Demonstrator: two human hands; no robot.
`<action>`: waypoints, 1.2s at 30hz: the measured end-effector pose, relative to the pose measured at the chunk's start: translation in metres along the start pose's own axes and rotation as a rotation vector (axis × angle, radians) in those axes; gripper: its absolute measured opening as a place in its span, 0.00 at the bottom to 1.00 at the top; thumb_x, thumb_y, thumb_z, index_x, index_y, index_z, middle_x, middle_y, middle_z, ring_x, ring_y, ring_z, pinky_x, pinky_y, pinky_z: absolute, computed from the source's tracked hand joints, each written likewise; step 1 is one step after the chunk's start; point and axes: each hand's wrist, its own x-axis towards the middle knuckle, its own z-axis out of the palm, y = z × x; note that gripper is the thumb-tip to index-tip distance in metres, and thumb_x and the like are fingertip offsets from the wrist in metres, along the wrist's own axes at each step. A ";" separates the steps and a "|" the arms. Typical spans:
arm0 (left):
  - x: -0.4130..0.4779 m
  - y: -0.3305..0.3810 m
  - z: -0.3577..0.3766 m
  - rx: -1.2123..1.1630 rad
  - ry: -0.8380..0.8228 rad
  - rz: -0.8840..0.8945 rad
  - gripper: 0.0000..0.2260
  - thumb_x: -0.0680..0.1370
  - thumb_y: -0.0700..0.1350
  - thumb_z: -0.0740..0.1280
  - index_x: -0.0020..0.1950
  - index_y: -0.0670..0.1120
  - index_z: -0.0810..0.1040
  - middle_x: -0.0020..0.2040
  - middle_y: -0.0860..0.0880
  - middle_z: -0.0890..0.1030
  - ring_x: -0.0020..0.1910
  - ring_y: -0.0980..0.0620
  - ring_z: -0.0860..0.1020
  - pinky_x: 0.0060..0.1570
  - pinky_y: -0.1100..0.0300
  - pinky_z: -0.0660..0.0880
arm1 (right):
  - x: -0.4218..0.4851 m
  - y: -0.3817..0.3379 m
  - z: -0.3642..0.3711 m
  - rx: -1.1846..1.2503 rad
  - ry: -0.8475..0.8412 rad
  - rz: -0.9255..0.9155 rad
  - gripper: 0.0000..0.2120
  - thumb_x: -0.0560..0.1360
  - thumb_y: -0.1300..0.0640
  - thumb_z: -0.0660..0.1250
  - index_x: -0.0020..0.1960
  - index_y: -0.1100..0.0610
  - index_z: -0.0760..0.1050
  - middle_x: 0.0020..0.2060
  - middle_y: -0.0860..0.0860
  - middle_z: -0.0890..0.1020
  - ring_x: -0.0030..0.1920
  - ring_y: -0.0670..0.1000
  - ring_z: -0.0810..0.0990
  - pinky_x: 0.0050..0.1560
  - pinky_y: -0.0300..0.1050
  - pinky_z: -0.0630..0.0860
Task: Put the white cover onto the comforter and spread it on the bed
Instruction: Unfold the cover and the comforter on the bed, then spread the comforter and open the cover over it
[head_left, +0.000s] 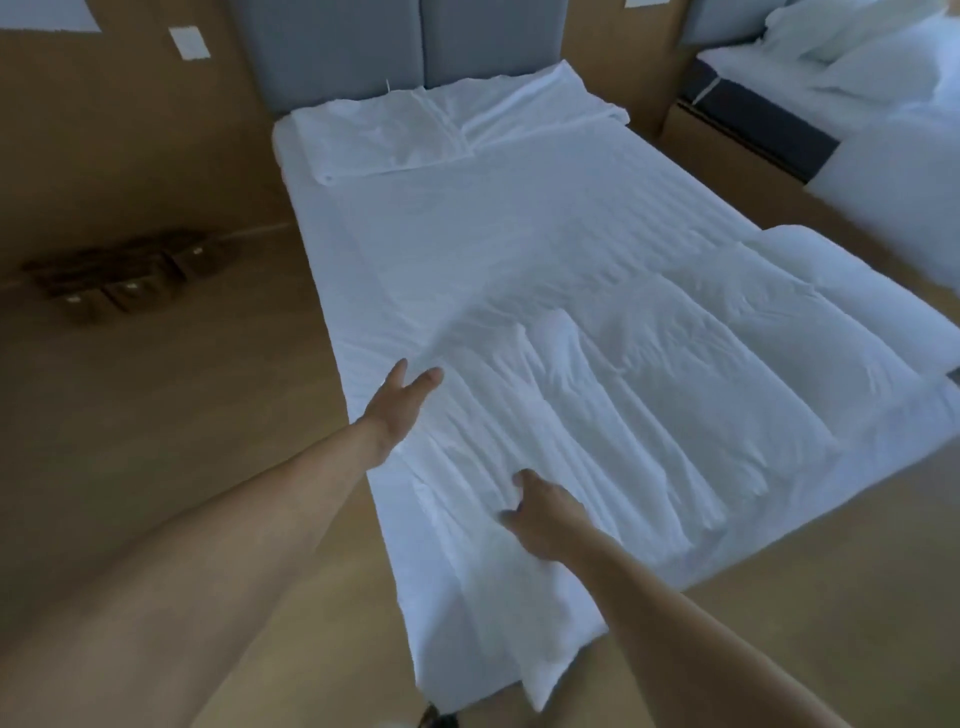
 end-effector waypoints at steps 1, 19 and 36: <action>0.003 -0.003 -0.005 0.038 -0.033 0.006 0.37 0.78 0.65 0.63 0.81 0.56 0.50 0.80 0.52 0.56 0.78 0.46 0.59 0.74 0.42 0.61 | -0.001 0.001 0.011 0.013 -0.061 0.016 0.30 0.77 0.46 0.65 0.76 0.53 0.61 0.65 0.53 0.77 0.63 0.55 0.76 0.57 0.47 0.73; 0.197 -0.020 -0.012 0.921 -0.379 0.143 0.42 0.72 0.62 0.72 0.77 0.42 0.61 0.75 0.43 0.67 0.72 0.42 0.68 0.69 0.48 0.68 | 0.030 0.056 0.125 1.060 0.646 0.951 0.68 0.55 0.28 0.77 0.81 0.52 0.44 0.79 0.56 0.54 0.78 0.60 0.56 0.76 0.61 0.57; 0.308 -0.066 0.023 1.037 -0.415 -0.003 0.79 0.40 0.76 0.76 0.80 0.50 0.40 0.78 0.41 0.61 0.74 0.38 0.64 0.72 0.41 0.64 | 0.046 0.074 0.175 1.595 0.580 0.821 0.20 0.67 0.47 0.81 0.55 0.48 0.80 0.47 0.46 0.87 0.46 0.47 0.85 0.44 0.46 0.81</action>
